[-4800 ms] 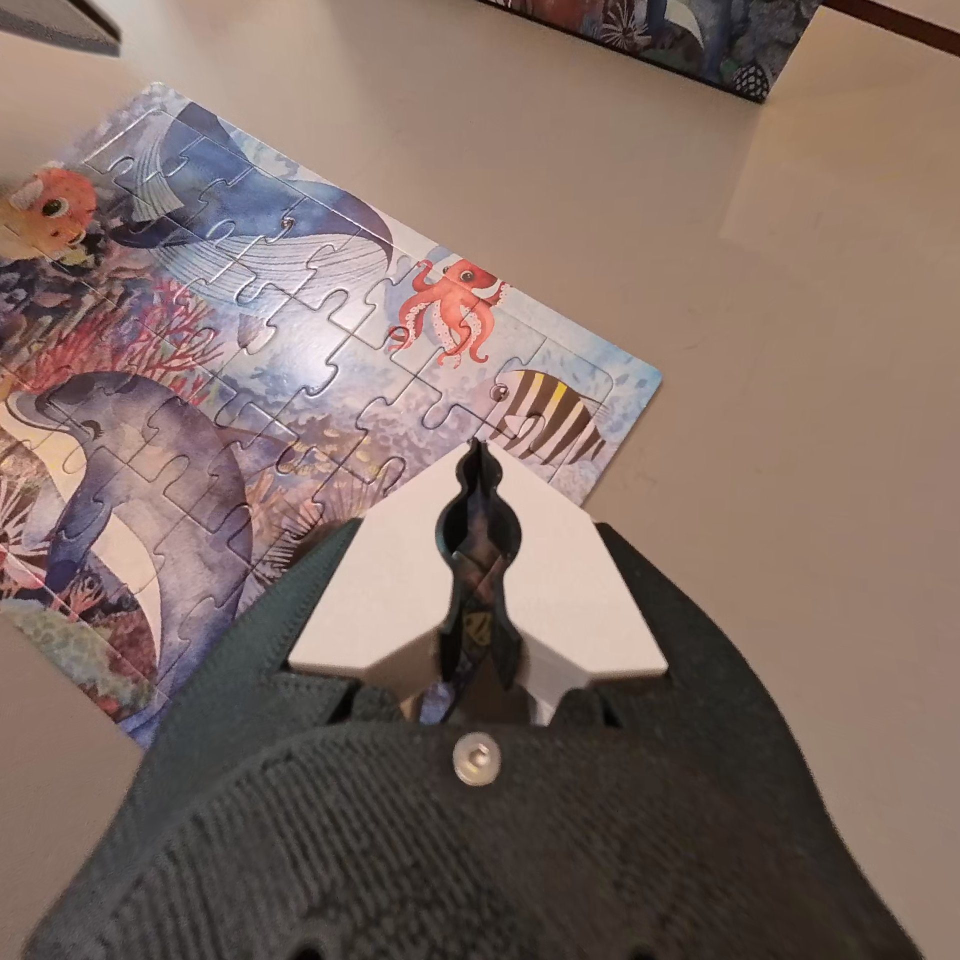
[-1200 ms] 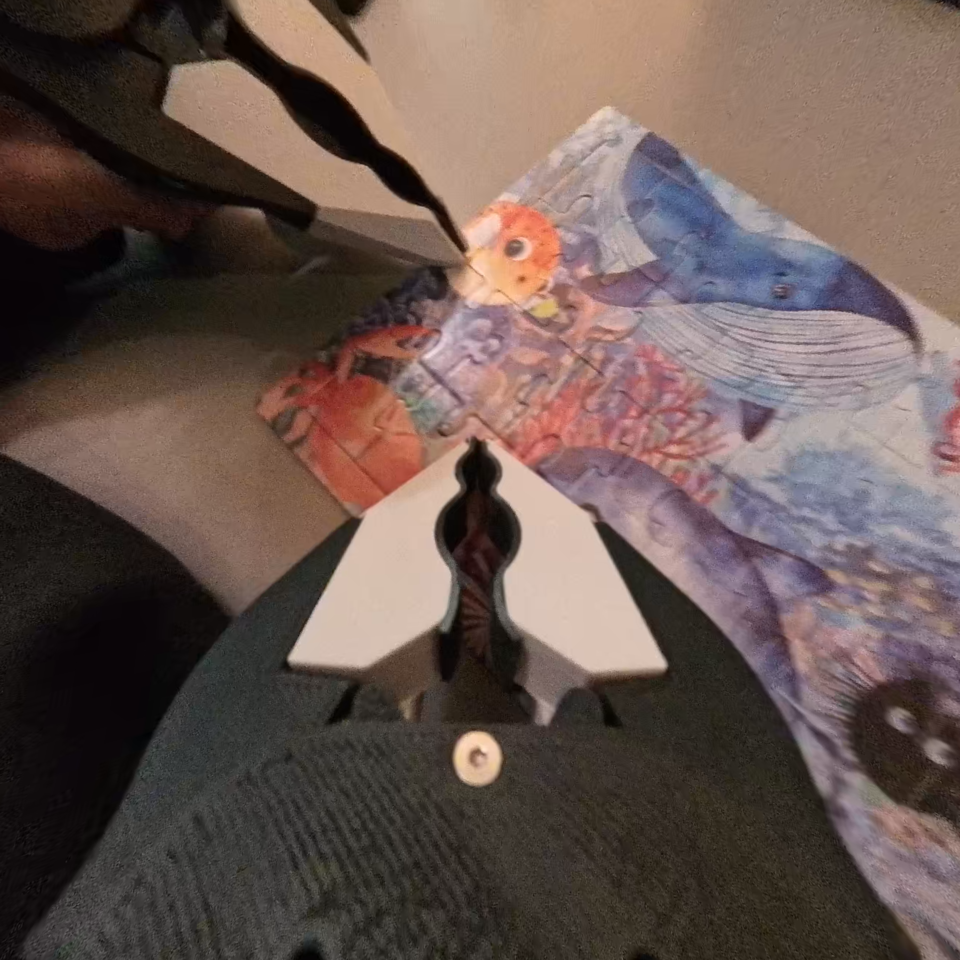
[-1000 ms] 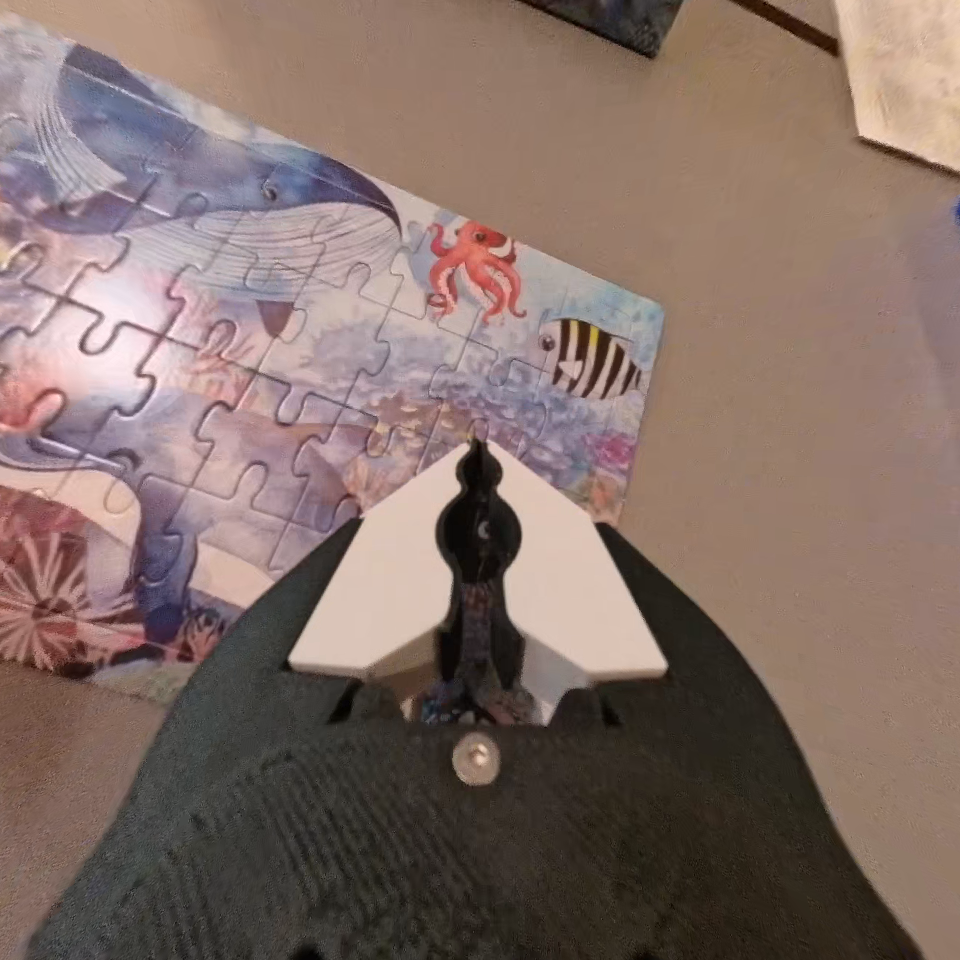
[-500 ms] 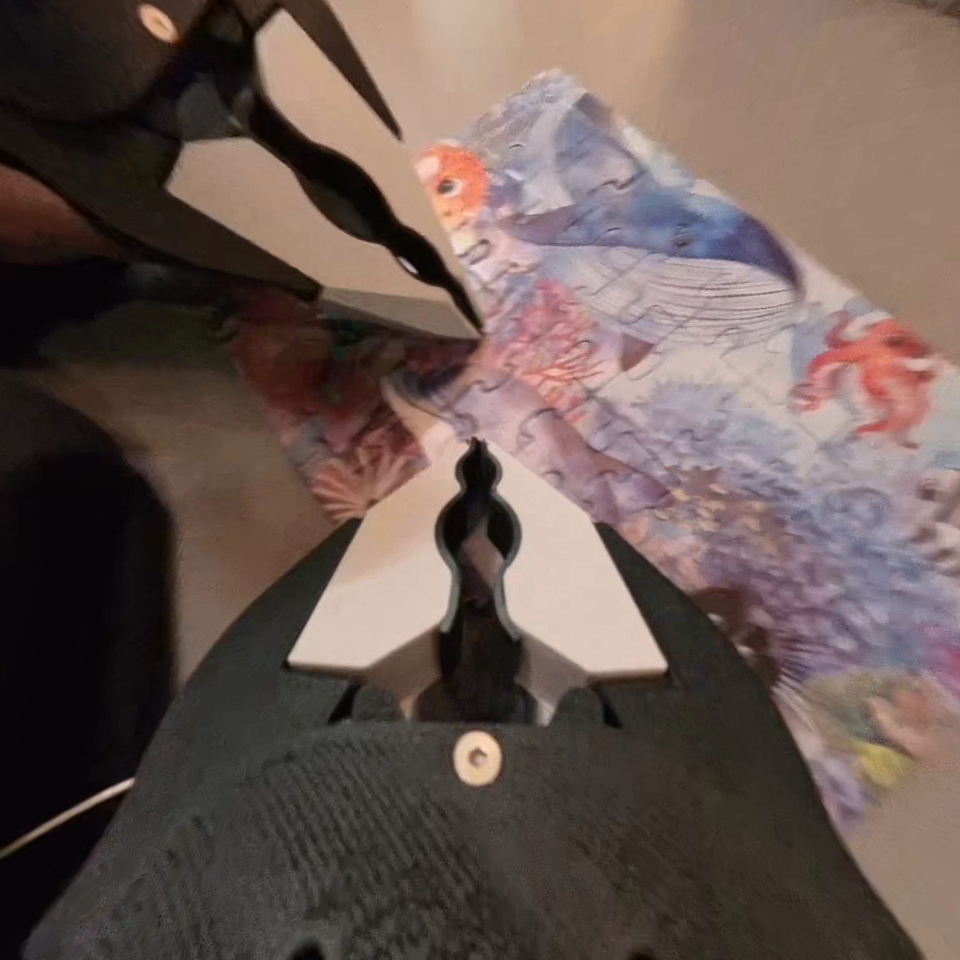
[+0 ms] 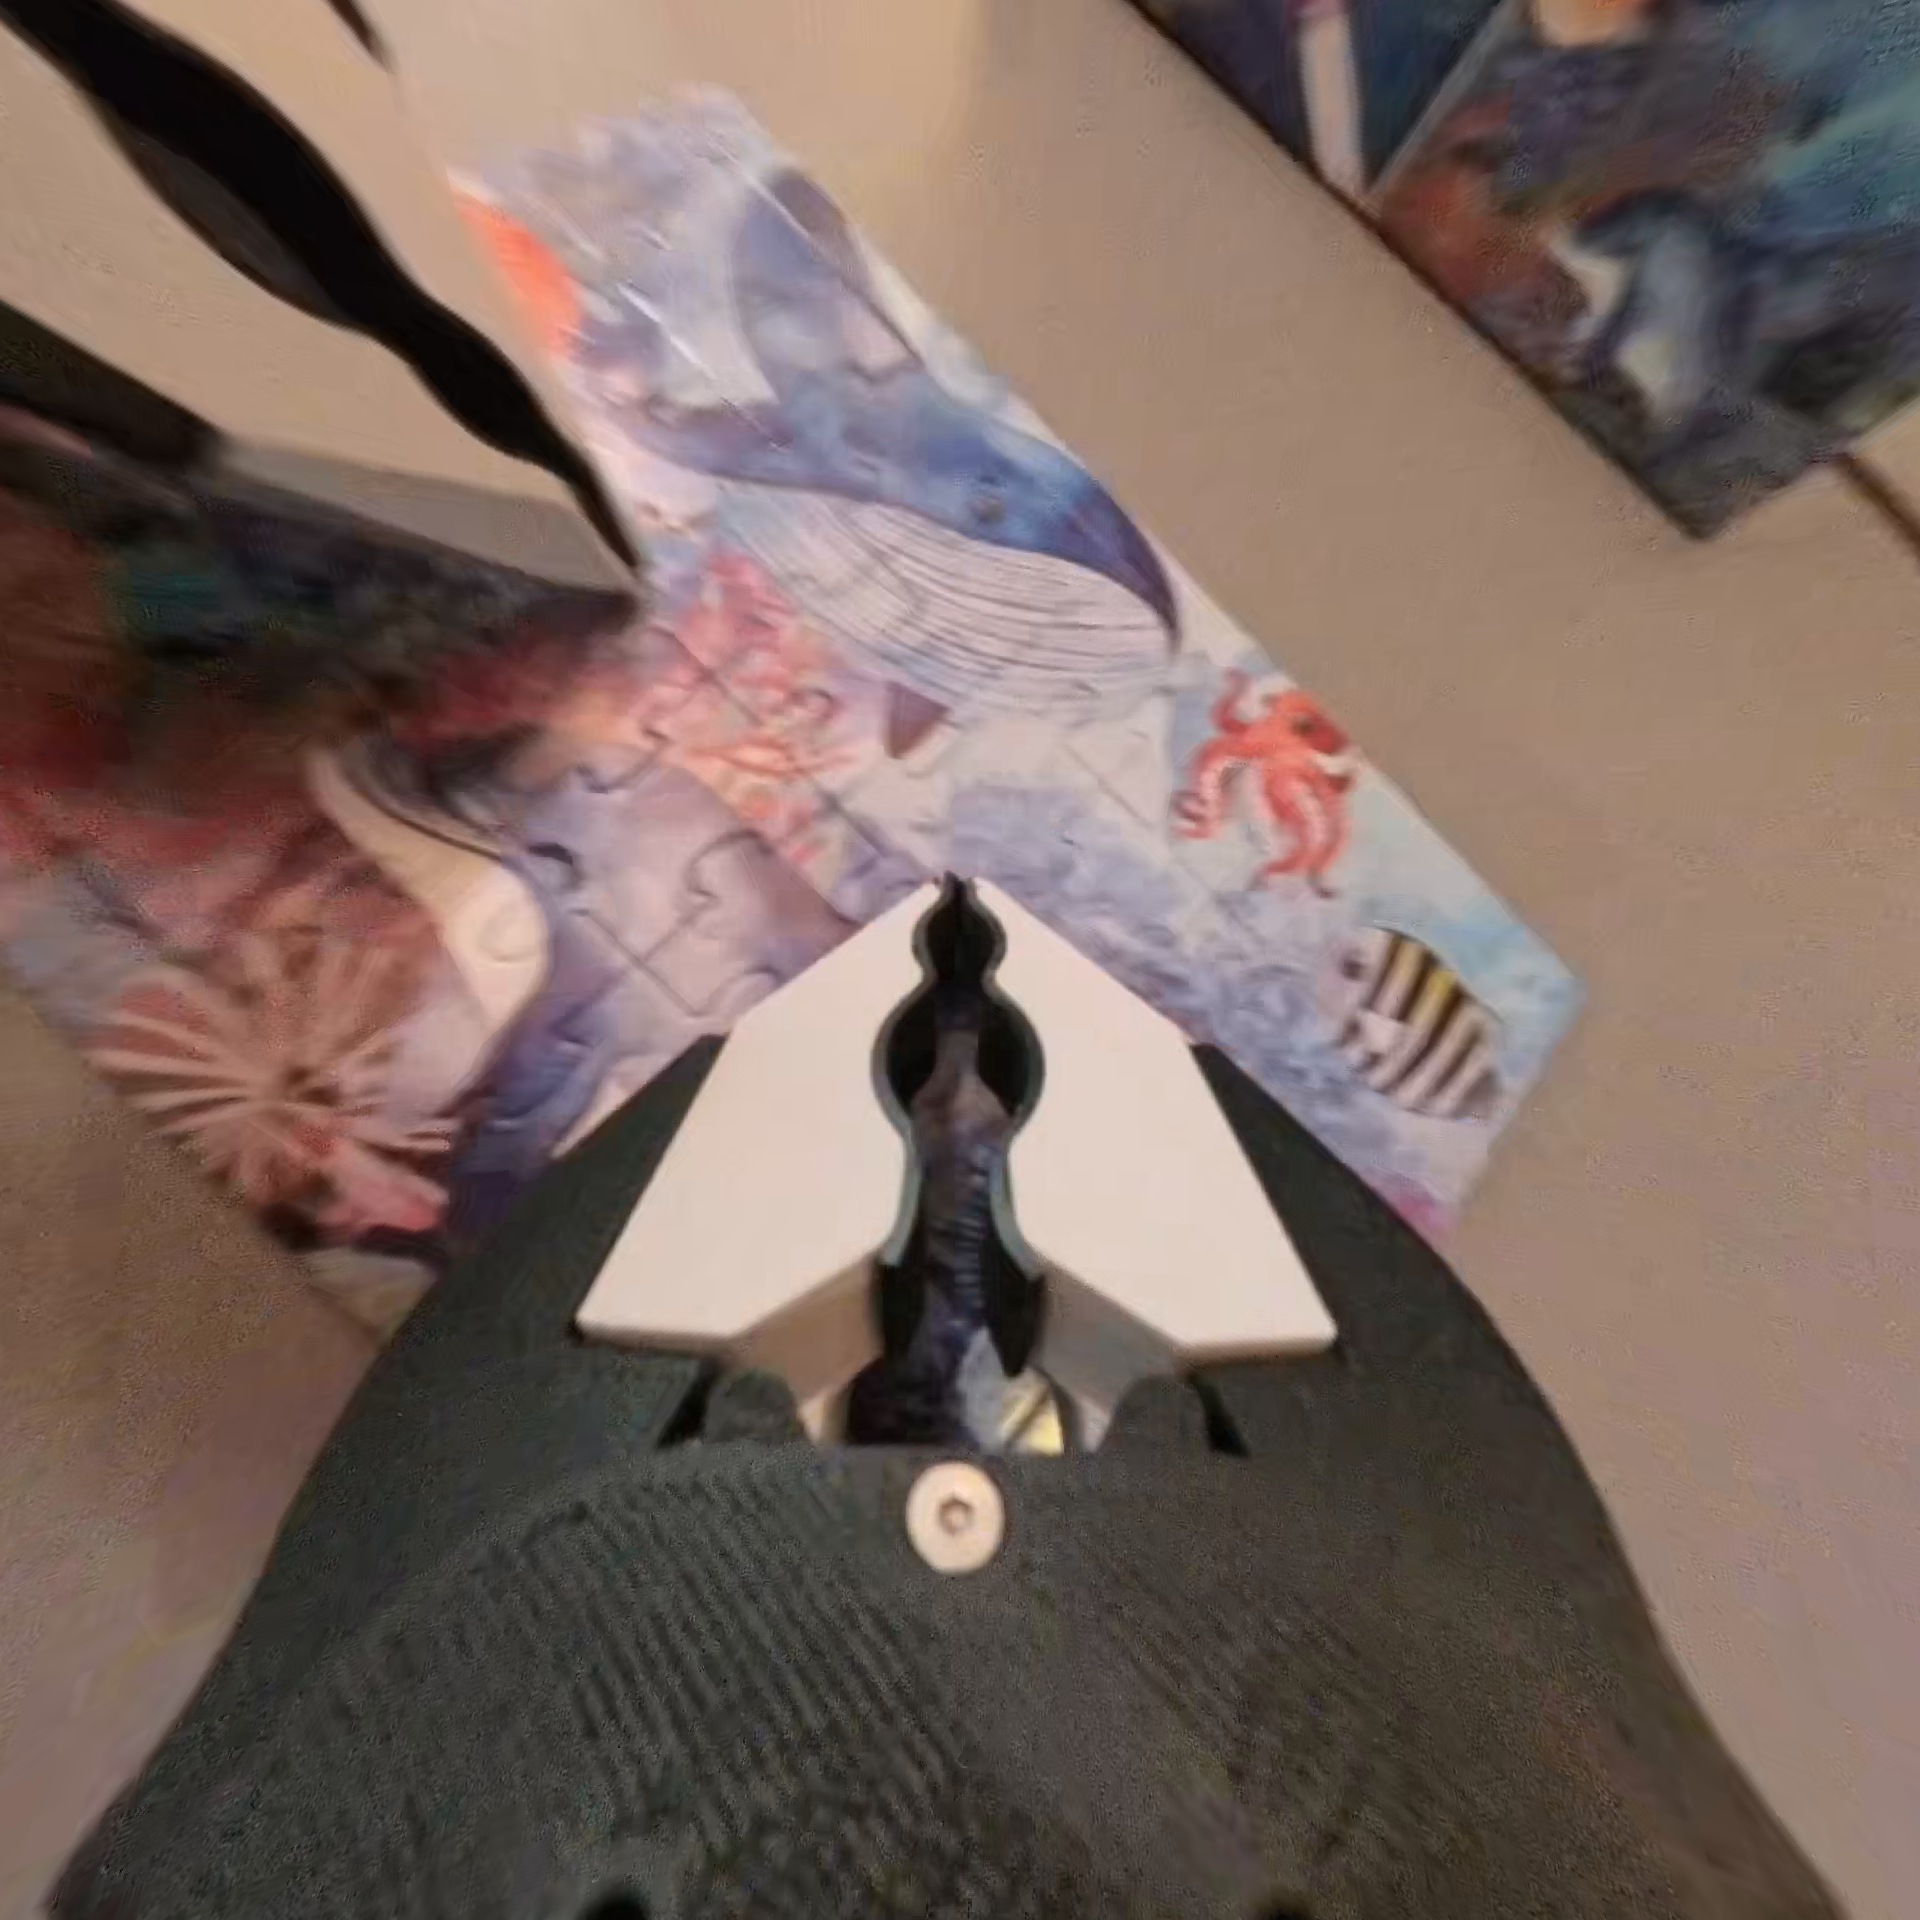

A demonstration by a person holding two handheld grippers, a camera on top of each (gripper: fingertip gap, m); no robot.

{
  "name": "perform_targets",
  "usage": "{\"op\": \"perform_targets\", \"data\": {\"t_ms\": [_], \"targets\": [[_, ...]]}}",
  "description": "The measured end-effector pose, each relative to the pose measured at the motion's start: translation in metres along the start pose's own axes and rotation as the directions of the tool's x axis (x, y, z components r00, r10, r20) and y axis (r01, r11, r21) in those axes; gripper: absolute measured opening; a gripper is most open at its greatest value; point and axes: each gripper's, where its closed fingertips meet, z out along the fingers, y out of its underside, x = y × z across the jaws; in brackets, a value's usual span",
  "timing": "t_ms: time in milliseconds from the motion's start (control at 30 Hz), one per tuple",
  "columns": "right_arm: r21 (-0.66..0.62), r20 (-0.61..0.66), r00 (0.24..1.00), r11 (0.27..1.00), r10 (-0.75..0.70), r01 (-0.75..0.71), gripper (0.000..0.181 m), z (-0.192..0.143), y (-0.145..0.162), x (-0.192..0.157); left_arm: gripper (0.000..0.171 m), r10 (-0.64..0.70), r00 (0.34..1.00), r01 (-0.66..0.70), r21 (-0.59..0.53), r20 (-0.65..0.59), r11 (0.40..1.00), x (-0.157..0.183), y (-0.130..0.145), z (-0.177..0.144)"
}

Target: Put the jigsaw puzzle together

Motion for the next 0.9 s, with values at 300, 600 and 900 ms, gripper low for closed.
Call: {"op": "perform_targets", "data": {"t_ms": [300, 600, 900], "targets": [[0.018, 0.251, 0.967, 0.999, -0.044, 0.041, 0.000, -0.011, -0.001, -0.039, 0.000, -0.006, 0.991, 0.003, -0.018, -0.132, 1.000, 0.021, 0.009, -0.010], [0.001, 0.202, 0.973, 0.994, 0.110, -0.112, 0.000, -0.033, 0.016, 0.007, 0.000, -0.066, 0.985, 0.063, -0.020, -0.158, 0.998, 0.008, 0.016, -0.029], [-0.070, 0.136, 0.987, 0.995, 0.086, -0.077, 0.000, -0.030, 0.035, 0.027, 0.000, -0.049, 0.994, 0.043, -0.058, -0.097, 0.997, 0.003, 0.013, -0.012]]}}
